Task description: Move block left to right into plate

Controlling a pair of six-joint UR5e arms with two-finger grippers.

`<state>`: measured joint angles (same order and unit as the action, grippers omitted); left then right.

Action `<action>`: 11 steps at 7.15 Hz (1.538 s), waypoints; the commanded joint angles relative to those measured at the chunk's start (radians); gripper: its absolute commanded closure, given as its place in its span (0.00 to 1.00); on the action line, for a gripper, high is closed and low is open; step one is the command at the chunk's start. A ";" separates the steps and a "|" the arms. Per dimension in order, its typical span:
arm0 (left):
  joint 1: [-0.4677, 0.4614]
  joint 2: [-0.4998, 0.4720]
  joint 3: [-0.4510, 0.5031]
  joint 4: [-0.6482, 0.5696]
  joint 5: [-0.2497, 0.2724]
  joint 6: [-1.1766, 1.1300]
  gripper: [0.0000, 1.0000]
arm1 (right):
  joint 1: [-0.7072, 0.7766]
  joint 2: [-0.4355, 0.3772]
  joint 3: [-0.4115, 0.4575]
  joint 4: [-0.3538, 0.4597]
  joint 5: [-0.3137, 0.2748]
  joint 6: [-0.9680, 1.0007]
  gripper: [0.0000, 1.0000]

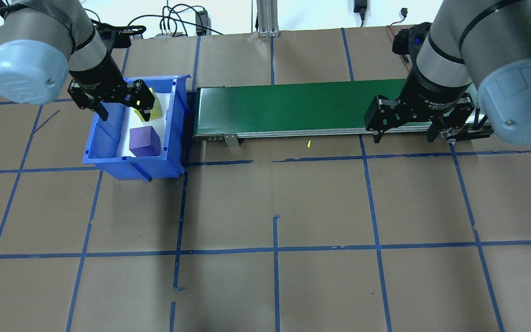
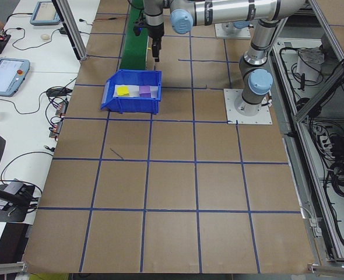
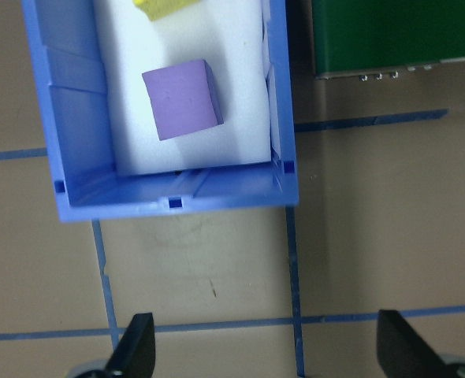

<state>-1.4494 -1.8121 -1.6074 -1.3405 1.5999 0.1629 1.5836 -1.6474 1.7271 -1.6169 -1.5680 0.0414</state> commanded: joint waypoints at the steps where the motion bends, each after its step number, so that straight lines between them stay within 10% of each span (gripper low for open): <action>1: 0.066 -0.114 -0.009 0.081 -0.003 0.052 0.00 | -0.001 0.000 0.000 0.000 -0.001 0.000 0.00; 7: 0.049 -0.214 -0.068 0.220 -0.064 0.056 0.04 | -0.001 0.000 0.002 0.000 -0.001 -0.002 0.00; 9: 0.049 -0.214 -0.056 0.210 -0.060 0.080 0.78 | -0.001 0.000 0.002 0.000 -0.001 -0.002 0.00; 11: 0.047 -0.158 -0.010 0.128 -0.039 0.070 0.82 | -0.001 0.000 0.002 0.000 -0.001 -0.002 0.00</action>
<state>-1.4015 -2.0002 -1.6504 -1.1575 1.5460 0.2372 1.5831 -1.6470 1.7288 -1.6167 -1.5693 0.0399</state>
